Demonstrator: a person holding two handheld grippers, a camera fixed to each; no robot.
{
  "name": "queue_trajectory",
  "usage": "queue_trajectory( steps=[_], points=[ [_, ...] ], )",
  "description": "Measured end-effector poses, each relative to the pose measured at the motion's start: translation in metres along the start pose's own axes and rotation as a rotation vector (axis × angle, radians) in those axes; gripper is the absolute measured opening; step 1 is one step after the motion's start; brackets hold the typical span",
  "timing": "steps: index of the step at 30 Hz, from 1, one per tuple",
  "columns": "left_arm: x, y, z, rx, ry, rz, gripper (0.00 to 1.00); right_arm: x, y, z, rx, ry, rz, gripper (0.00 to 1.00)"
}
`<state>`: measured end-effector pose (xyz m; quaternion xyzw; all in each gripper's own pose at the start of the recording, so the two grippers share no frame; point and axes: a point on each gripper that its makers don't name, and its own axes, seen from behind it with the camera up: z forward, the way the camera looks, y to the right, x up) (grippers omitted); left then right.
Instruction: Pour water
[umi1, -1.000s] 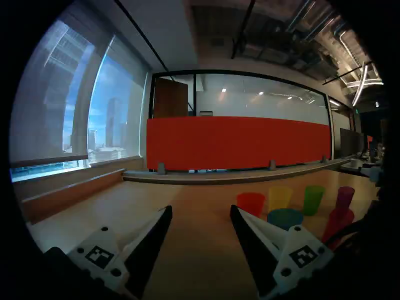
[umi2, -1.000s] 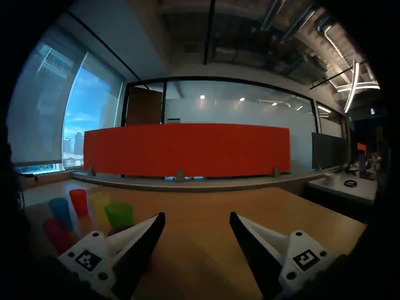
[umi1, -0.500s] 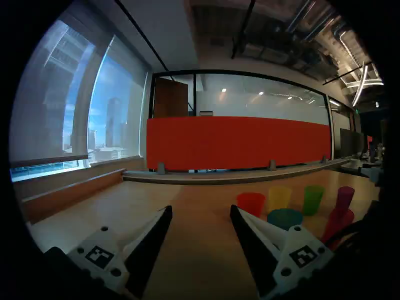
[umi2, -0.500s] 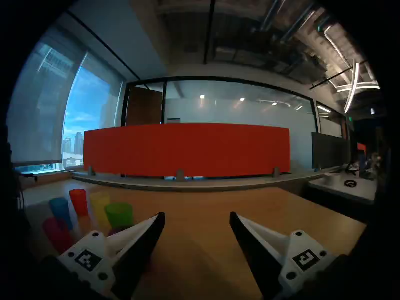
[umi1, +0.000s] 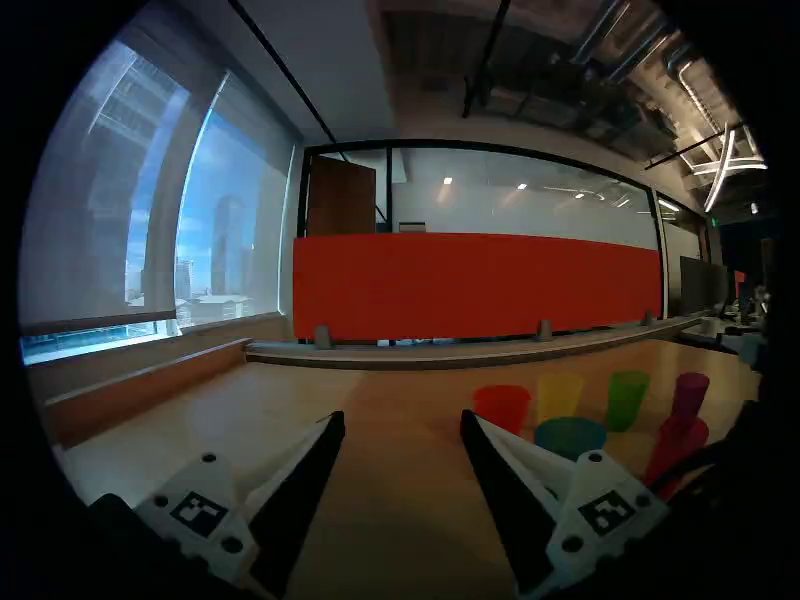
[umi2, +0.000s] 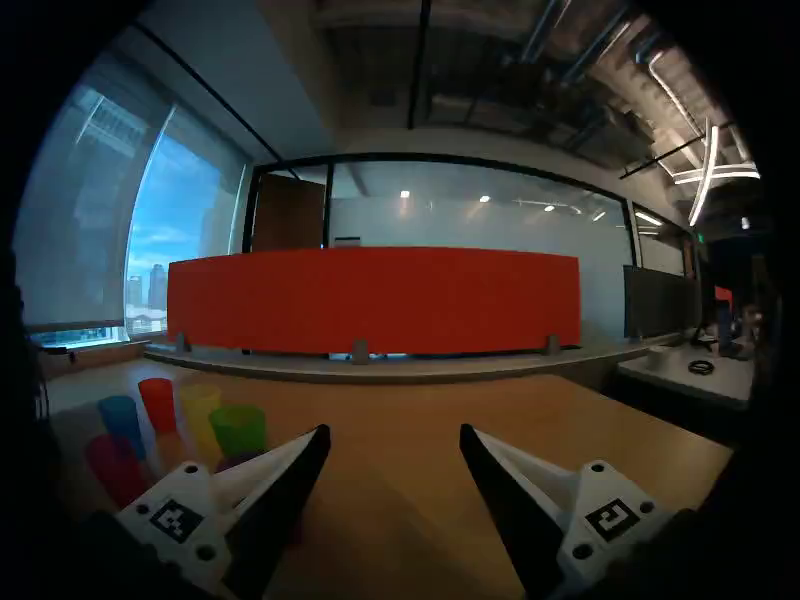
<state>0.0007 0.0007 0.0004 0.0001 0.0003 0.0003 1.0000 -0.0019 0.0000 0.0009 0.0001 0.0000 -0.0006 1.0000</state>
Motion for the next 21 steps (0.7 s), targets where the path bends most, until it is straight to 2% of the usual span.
queue_trajectory(
  steps=[8, 12, 15, 21],
  points=[
    [-0.002, -0.002, -0.001, 0.015, -0.006, 0.002, 0.85, -0.003, -0.003, 0.004, 0.008, -0.006, -0.005, 1.0],
    [0.006, 0.002, -0.001, 0.008, -0.007, 0.003, 0.85, -0.003, -0.007, 0.005, 0.021, -0.025, -0.016, 1.0],
    [0.018, 0.006, -0.002, -0.006, 0.009, -0.003, 0.85, 0.005, -0.01, 0.005, 0.033, -0.029, -0.025, 1.0],
    [0.035, 0.008, 0.0, -0.026, -0.003, -0.006, 0.85, 0.033, -0.012, 0.007, 0.058, -0.027, -0.031, 1.0]
  ],
)
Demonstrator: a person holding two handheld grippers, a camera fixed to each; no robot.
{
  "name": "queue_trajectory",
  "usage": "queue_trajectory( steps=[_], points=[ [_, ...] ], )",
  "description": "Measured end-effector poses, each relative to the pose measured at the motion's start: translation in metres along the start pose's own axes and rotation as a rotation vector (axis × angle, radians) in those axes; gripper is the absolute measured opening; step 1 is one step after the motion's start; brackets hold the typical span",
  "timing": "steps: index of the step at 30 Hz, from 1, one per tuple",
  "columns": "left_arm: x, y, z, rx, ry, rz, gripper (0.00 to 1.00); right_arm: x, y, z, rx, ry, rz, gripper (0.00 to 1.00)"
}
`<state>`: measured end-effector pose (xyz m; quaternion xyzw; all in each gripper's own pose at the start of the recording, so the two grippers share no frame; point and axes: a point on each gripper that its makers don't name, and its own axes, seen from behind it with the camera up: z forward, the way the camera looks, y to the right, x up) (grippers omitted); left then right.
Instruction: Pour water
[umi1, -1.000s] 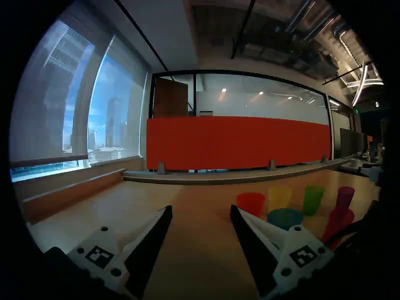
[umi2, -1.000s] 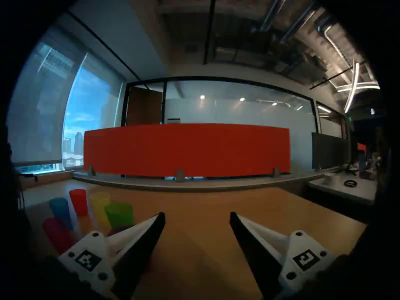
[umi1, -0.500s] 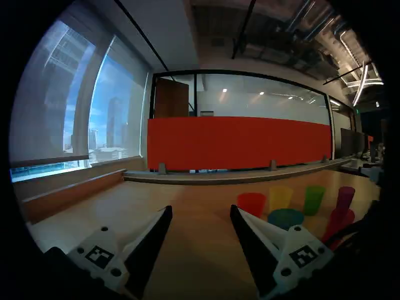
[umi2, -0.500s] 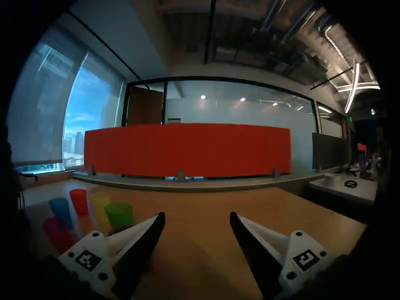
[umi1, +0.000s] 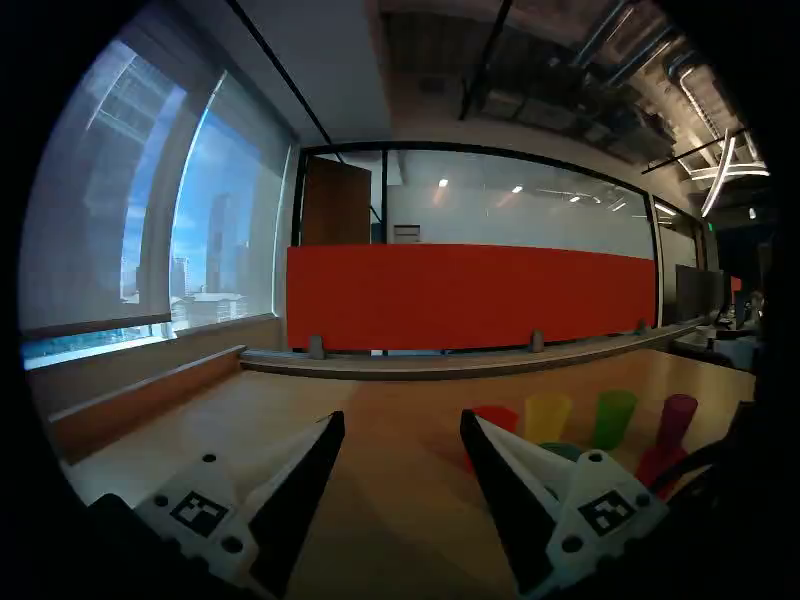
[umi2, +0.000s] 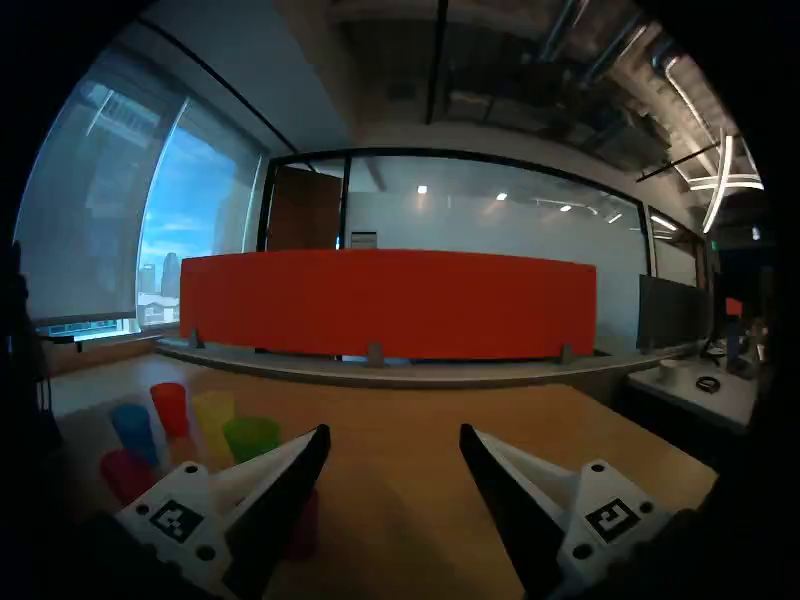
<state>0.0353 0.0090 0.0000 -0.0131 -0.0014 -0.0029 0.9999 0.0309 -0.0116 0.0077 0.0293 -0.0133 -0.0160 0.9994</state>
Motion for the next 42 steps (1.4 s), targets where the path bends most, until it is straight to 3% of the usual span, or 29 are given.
queue_trajectory(
  steps=[15, 26, 35, 42],
  points=[
    [0.06, 0.023, 0.015, -0.1, -0.022, 0.043, 0.85, 0.077, 0.021, 0.02, 0.021, -0.028, 0.022, 1.0],
    [0.115, 0.018, 0.031, -0.12, -0.038, 0.051, 0.85, 0.124, 0.018, 0.029, 0.06, -0.028, 0.015, 1.0],
    [0.169, 0.024, 0.039, -0.161, -0.011, 0.04, 0.85, 0.151, 0.009, 0.029, 0.089, -0.029, -0.014, 1.0],
    [0.174, 0.031, 0.042, -0.194, -0.028, 0.042, 0.85, 0.16, 0.008, 0.029, 0.106, -0.02, -0.01, 1.0]
  ],
)
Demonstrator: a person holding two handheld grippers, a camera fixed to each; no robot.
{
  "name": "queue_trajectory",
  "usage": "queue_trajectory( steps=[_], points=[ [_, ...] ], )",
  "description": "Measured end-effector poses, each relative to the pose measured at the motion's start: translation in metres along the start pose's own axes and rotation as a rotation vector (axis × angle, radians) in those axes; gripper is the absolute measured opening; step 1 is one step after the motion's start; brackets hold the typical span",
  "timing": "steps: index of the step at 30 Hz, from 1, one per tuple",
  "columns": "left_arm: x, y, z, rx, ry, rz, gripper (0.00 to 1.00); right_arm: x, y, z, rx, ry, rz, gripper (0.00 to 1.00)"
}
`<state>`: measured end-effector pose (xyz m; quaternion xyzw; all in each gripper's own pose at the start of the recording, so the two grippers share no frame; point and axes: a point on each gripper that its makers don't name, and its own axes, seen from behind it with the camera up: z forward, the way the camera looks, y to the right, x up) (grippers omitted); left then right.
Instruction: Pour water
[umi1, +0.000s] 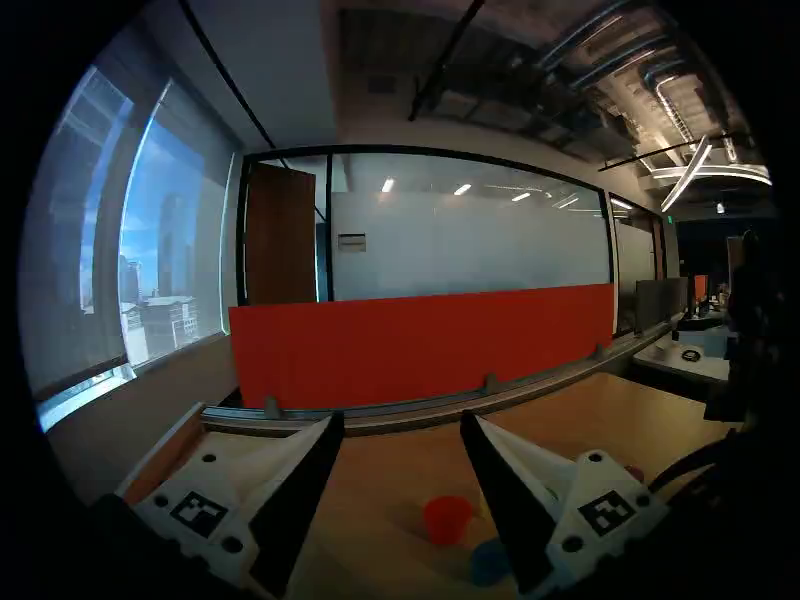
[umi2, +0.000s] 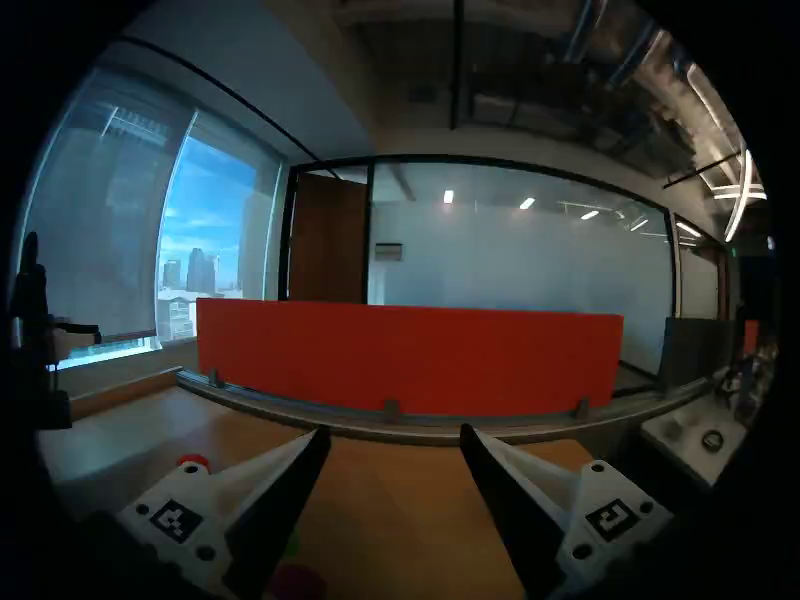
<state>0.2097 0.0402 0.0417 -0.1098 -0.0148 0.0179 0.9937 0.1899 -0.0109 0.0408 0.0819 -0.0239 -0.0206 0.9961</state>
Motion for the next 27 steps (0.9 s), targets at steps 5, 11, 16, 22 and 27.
queue_trajectory(
  steps=[5, 11, 16, 22, 27],
  points=[
    [0.0, 0.001, 0.004, -0.018, 0.001, -0.014, 0.85, -0.004, -0.004, 0.001, 0.031, -0.013, 0.009, 1.0],
    [-0.01, 0.007, 0.006, -0.07, -0.027, -0.027, 0.85, 0.001, -0.011, 0.003, 0.094, -0.004, 0.006, 1.0],
    [-0.009, 0.02, 0.003, -0.14, -0.017, -0.014, 0.85, 0.005, -0.026, 0.002, 0.184, -0.005, -0.006, 1.0],
    [-0.005, 0.038, -0.003, -0.24, -0.013, -0.015, 0.85, 0.006, -0.055, -0.004, 0.314, -0.021, -0.016, 1.0],
    [0.001, 0.052, -0.009, -0.313, -0.005, -0.012, 0.85, 0.006, -0.078, -0.009, 0.428, -0.026, -0.003, 1.0]
  ],
)
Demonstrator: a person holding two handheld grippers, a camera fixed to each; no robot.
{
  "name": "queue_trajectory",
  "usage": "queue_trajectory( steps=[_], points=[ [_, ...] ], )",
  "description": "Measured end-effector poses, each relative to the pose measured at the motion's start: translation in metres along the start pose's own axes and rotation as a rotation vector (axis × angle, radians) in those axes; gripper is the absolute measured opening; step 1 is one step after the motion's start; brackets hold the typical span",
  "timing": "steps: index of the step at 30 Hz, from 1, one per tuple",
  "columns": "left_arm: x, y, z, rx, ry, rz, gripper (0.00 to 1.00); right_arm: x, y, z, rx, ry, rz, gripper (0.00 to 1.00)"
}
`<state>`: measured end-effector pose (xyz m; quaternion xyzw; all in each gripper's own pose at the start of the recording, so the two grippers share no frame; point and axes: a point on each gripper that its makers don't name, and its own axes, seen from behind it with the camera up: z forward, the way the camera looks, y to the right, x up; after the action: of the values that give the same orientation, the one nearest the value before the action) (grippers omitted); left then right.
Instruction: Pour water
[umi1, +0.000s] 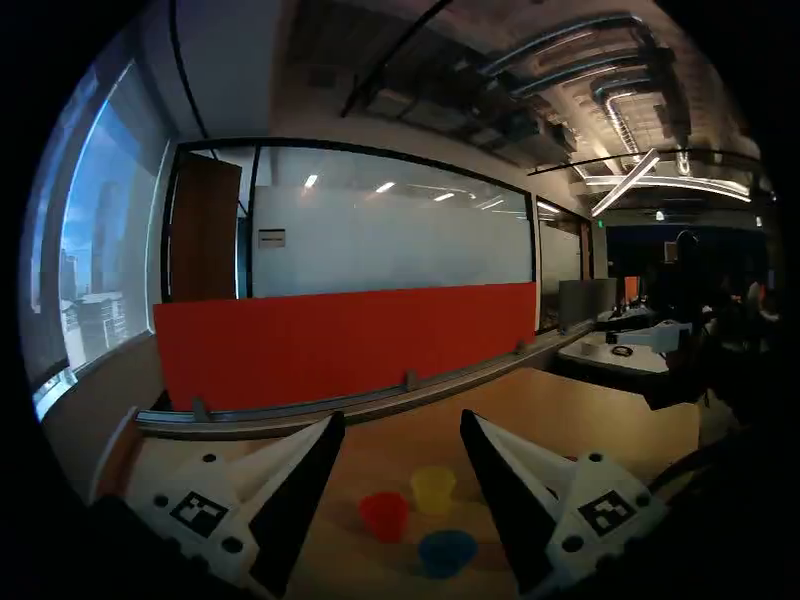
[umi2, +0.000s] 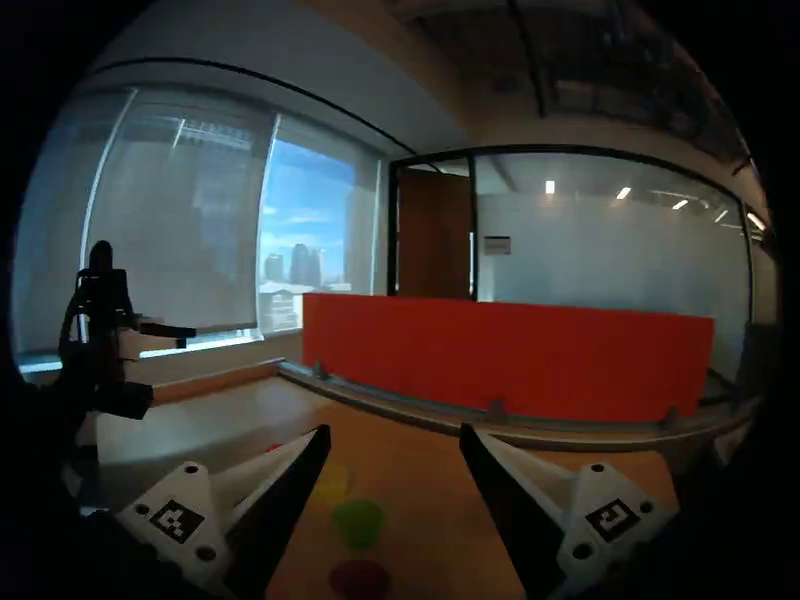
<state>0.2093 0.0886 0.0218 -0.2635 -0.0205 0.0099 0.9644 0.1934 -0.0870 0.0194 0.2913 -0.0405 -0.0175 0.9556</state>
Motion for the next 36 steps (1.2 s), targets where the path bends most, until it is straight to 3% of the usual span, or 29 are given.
queue_trajectory(
  steps=[4, 9, 26, 36],
  points=[
    [0.002, 0.005, -0.002, -0.033, 0.004, -0.015, 0.85, 0.001, -0.012, 0.001, 0.062, 0.001, 0.011, 1.0],
    [-0.005, 0.006, -0.002, -0.051, -0.013, -0.024, 0.86, 0.002, -0.017, 0.002, 0.087, -0.006, 0.008, 1.0],
    [-0.056, 0.014, 0.002, -0.117, -0.124, 0.005, 0.85, -0.033, -0.018, 0.023, 0.151, -0.154, -0.005, 1.0],
    [-0.093, 0.017, 0.009, -0.148, -0.208, 0.033, 0.85, -0.057, -0.015, 0.032, 0.159, -0.235, -0.056, 1.0]
  ],
)
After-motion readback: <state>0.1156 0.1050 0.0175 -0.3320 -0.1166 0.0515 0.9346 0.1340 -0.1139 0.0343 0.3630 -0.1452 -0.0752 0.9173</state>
